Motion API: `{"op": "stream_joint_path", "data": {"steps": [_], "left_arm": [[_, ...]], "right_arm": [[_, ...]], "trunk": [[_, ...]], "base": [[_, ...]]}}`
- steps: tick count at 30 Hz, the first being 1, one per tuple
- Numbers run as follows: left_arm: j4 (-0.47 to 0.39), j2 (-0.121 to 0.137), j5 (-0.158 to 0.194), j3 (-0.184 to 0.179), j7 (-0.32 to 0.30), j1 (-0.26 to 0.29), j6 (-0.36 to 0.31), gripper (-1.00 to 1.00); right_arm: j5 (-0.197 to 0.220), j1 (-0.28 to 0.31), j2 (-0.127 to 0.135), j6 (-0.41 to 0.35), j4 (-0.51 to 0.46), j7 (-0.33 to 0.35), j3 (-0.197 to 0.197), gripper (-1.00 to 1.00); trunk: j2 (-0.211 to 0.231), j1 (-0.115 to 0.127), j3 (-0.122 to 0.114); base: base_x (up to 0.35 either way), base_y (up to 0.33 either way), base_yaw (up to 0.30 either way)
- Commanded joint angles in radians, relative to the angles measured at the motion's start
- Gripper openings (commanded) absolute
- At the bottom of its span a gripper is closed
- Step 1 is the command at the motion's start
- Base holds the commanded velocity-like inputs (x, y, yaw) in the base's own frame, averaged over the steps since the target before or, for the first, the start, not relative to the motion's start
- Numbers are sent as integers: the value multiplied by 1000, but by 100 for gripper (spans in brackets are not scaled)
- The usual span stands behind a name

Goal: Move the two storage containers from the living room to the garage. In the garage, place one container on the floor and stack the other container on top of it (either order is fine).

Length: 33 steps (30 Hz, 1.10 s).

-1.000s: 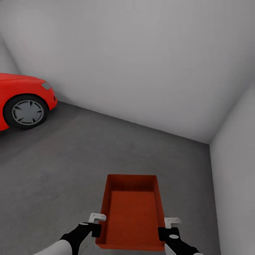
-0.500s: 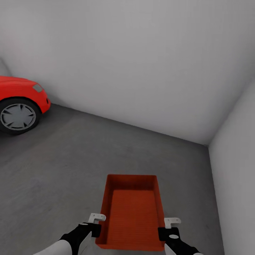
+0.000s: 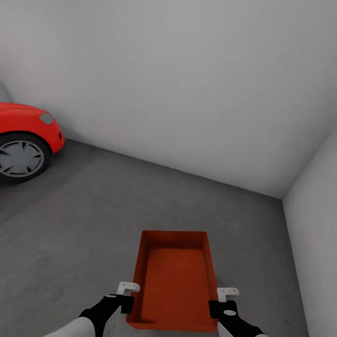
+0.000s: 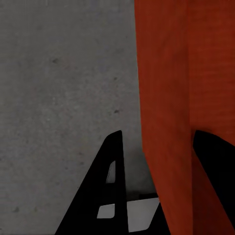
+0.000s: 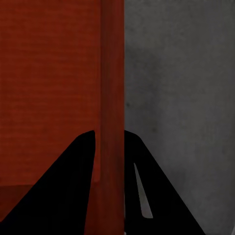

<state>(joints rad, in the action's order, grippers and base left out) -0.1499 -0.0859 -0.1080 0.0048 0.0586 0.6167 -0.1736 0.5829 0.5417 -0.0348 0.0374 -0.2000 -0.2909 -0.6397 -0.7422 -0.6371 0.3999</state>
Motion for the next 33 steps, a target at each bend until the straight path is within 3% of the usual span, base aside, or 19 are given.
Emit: {"op": "stream_joint_path", "data": {"steps": [1, 25, 33], "left_arm": [[-2, 0, -18, 0, 4, 0, -6, -100], [-2, 0, -19, 0, 4, 0, -6, -100], [-2, 0, -18, 0, 4, 0, -6, -100]], "right_arm": [[5, 1, 0, 6, 1, -5, 2, -100], [5, 1, 0, 6, 1, -5, 2, -100], [6, 1, 0, 6, 1, -5, 2, -100]], "trunk": [[-1, -1, 1], [-1, -1, 1], [-1, -1, 1]], "base": [[322, 71, 0], [322, 54, -2], [322, 0, -170]]}}
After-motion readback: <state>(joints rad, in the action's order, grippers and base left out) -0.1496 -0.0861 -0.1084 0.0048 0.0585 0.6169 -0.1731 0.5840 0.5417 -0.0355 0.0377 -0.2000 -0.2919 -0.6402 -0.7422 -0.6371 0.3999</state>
